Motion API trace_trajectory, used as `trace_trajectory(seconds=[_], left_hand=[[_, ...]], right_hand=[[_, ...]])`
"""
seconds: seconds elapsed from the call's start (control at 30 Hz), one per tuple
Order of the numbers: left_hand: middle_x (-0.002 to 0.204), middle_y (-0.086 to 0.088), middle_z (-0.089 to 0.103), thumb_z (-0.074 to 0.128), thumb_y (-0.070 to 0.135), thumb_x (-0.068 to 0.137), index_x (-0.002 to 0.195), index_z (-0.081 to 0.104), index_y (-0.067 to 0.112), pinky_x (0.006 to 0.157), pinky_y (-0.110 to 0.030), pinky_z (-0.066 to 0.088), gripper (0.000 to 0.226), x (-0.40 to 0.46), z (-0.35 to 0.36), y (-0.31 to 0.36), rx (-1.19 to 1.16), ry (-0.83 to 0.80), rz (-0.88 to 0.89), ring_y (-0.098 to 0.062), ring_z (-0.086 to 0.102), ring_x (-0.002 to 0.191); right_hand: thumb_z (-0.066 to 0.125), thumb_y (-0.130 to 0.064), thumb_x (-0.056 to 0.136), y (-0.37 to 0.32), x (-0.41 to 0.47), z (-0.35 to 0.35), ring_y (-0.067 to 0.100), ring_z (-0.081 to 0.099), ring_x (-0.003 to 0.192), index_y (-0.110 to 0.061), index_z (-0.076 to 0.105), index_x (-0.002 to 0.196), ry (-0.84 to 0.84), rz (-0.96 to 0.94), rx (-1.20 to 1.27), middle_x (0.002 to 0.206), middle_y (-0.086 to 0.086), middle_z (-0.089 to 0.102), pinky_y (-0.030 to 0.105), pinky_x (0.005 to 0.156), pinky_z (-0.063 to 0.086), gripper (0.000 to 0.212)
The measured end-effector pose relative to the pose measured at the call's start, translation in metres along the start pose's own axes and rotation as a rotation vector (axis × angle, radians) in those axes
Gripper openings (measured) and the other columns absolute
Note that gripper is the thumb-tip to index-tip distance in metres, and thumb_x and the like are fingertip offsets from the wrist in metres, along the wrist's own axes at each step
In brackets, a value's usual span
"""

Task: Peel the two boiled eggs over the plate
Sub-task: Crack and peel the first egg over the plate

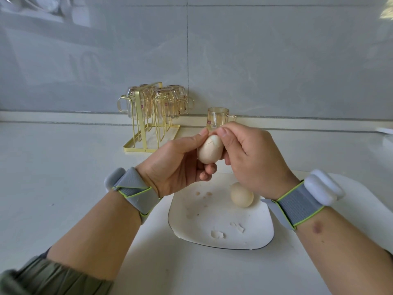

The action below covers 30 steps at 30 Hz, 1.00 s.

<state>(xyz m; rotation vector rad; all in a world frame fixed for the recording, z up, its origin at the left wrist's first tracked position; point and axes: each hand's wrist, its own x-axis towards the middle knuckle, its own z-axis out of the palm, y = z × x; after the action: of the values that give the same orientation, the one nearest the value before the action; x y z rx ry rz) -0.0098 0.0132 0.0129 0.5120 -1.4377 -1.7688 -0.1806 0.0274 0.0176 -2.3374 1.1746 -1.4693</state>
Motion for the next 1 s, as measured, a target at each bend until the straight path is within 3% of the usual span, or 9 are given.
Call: trace_trajectory(seconds=[0.07,0.17,0.33,0.43,0.57,0.7,0.77,0.9,1.0], left_hand=[[0.085,-0.010,0.066,0.045,0.038,0.096,0.088,0.074,0.012,0.050,-0.024,0.042,0.039,0.000,-0.001,-0.001,0.005,0.006,-0.011,-0.018,0.053,0.057],[0.085,-0.013,0.066,0.049,0.038,0.094,0.088,0.072,0.009,0.047,-0.024,0.040,0.037,0.000,-0.001,-0.002,0.010,0.041,-0.034,-0.019,0.051,0.055],[0.082,-0.020,0.062,0.053,0.039,0.093,0.086,0.067,0.008,0.041,-0.023,0.032,0.035,0.000,-0.001,0.000,0.005,0.159,-0.050,-0.018,0.043,0.046],[0.073,-0.017,0.058,0.049,0.045,0.097,0.087,0.057,0.008,0.038,-0.021,0.029,0.039,0.001,-0.003,0.003,-0.008,0.241,-0.066,-0.017,0.038,0.043],[0.071,-0.015,0.059,0.049,0.046,0.097,0.073,0.070,0.012,0.039,-0.021,0.027,0.046,0.002,-0.003,0.004,-0.009,0.274,-0.049,-0.016,0.038,0.044],[0.077,-0.013,0.060,0.051,0.045,0.096,0.091,0.061,0.007,0.040,-0.023,0.035,0.040,0.003,-0.001,0.004,-0.015,0.281,-0.050,-0.016,0.045,0.047],[0.073,-0.008,0.056,0.052,0.047,0.094,0.095,0.058,0.007,0.041,-0.023,0.039,0.040,0.003,0.000,0.003,-0.002,0.248,-0.063,-0.016,0.048,0.050],[0.070,-0.008,0.059,0.052,0.052,0.091,0.094,0.063,0.010,0.043,-0.022,0.043,0.044,0.003,0.004,0.001,0.042,0.200,-0.057,-0.016,0.052,0.053],[0.072,-0.007,0.063,0.050,0.055,0.091,0.100,0.065,0.011,0.047,-0.022,0.046,0.048,0.002,0.003,0.002,0.037,0.161,-0.025,-0.015,0.053,0.056]], right_hand=[[0.046,-0.022,0.104,0.001,0.000,0.001,0.002,0.059,0.057,-0.008,0.065,0.087,0.020,0.002,-0.003,0.058,-0.006,0.056,0.017,0.052,0.044,0.030],[0.046,-0.022,0.104,0.003,0.001,0.001,-0.004,0.061,0.056,-0.011,0.064,0.086,0.031,0.009,-0.028,0.059,-0.009,0.057,0.016,0.050,0.045,0.027],[0.046,-0.022,0.104,0.007,0.002,-0.002,0.022,0.053,0.053,-0.013,0.064,0.085,0.047,0.012,-0.129,0.057,0.001,0.057,0.040,0.055,0.044,0.028],[0.050,-0.021,0.102,0.006,0.002,-0.004,0.016,0.044,0.047,-0.014,0.066,0.080,0.050,0.035,-0.107,0.048,-0.006,0.047,0.032,0.048,0.038,0.028],[0.058,-0.022,0.096,0.002,0.001,-0.005,0.022,0.037,0.051,-0.020,0.063,0.063,0.016,0.010,-0.040,0.048,0.005,0.038,0.032,0.049,0.031,0.033],[0.054,-0.034,0.098,-0.005,-0.001,-0.003,0.022,0.047,0.053,-0.019,0.076,0.099,-0.010,0.036,0.068,0.053,0.015,0.048,0.029,0.053,0.039,0.027],[0.052,-0.044,0.098,-0.006,-0.001,-0.001,0.015,0.050,0.051,-0.022,0.072,0.115,-0.063,0.061,0.103,0.051,0.007,0.051,0.029,0.055,0.043,0.034],[0.051,-0.042,0.100,-0.007,-0.001,0.000,0.010,0.050,0.050,-0.027,0.068,0.095,-0.130,0.020,0.103,0.050,-0.003,0.050,0.029,0.054,0.044,0.024],[0.046,-0.040,0.103,-0.006,-0.001,0.000,0.026,0.051,0.060,-0.015,0.071,0.112,-0.102,0.046,0.112,0.056,0.007,0.049,0.039,0.058,0.045,0.037]])
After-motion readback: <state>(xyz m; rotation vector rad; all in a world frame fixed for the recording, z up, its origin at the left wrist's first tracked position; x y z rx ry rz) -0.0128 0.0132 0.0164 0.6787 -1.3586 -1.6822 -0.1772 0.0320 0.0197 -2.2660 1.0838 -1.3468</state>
